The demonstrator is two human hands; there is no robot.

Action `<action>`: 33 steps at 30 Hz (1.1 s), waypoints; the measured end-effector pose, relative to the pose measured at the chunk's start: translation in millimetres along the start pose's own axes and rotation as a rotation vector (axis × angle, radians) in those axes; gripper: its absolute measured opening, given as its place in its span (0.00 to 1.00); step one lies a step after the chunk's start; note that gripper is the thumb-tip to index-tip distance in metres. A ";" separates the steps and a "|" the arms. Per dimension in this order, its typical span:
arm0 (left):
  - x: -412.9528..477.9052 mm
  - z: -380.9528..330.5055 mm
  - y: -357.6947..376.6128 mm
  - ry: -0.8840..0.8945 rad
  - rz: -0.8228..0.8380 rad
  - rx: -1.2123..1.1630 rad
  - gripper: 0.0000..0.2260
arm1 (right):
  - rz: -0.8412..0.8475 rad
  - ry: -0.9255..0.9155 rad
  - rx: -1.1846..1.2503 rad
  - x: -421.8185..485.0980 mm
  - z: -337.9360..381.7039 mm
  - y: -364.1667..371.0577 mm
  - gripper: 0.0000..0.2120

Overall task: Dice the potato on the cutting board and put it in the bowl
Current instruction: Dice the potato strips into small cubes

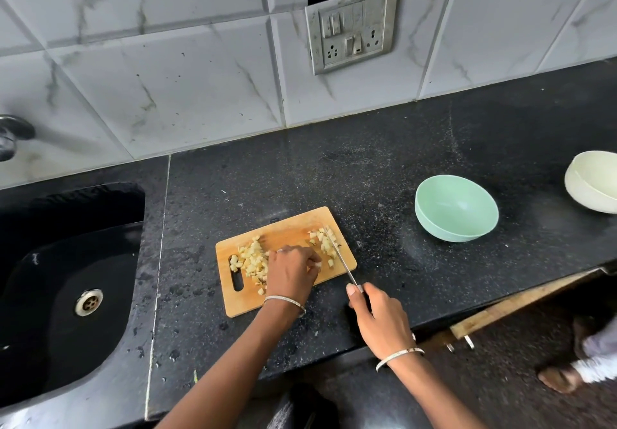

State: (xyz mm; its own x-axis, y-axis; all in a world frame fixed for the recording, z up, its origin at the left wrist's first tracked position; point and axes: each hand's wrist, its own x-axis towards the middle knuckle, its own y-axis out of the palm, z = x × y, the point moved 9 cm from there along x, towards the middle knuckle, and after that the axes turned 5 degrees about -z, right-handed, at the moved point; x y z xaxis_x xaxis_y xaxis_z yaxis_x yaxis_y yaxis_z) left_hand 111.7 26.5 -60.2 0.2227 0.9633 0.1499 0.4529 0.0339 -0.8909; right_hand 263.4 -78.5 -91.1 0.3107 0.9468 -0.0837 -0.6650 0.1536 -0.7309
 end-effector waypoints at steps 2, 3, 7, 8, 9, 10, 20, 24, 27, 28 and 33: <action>-4.2 4.2 3.3 -0.046 0.001 -0.032 0.06 | 0.021 0.007 -0.015 -8.4 -3.3 3.9 0.20; -5.5 5.1 4.1 -0.062 0.001 -0.047 0.06 | 0.030 0.011 -0.022 -12.8 -4.9 5.7 0.20; -8.4 5.5 4.2 -0.098 -0.009 -0.095 0.08 | 0.060 0.020 -0.044 -25.3 -7.6 10.8 0.21; -9.4 6.4 3.4 -0.113 -0.022 -0.099 0.08 | 0.062 0.019 -0.053 -27.3 -7.5 11.3 0.21; -10.1 8.4 2.2 -0.134 -0.036 -0.105 0.08 | 0.062 0.017 -0.059 -28.7 -6.8 11.7 0.22; -11.5 10.1 1.3 -0.156 -0.043 -0.114 0.08 | 0.065 0.020 -0.062 -30.2 -6.7 11.9 0.22; -14.0 8.2 2.0 -0.238 -0.002 -0.063 0.03 | 0.127 0.033 -0.121 -33.0 2.4 4.2 0.19; -14.0 8.2 2.1 -0.251 0.000 -0.060 0.04 | 0.157 0.030 -0.149 -28.7 0.6 -1.3 0.19; -15.1 10.2 2.7 -0.266 -0.029 -0.108 0.04 | 0.183 0.027 -0.144 -25.9 -3.2 -2.6 0.20; -15.6 10.5 2.9 -0.269 -0.036 -0.120 0.04 | 0.192 0.029 -0.140 -25.5 -4.0 -2.4 0.20; -15.1 12.3 4.8 -0.282 -0.016 -0.126 0.04 | 0.205 0.045 -0.131 -26.5 -2.7 2.1 0.19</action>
State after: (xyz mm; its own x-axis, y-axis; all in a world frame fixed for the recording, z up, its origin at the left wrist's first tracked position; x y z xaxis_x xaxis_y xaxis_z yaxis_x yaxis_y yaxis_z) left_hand 99.9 15.4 -72.1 -0.0258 0.9994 0.0224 0.5621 0.0330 -0.8264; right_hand 255.6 -104.0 -92.3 0.2104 0.9403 -0.2676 -0.6243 -0.0814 -0.7769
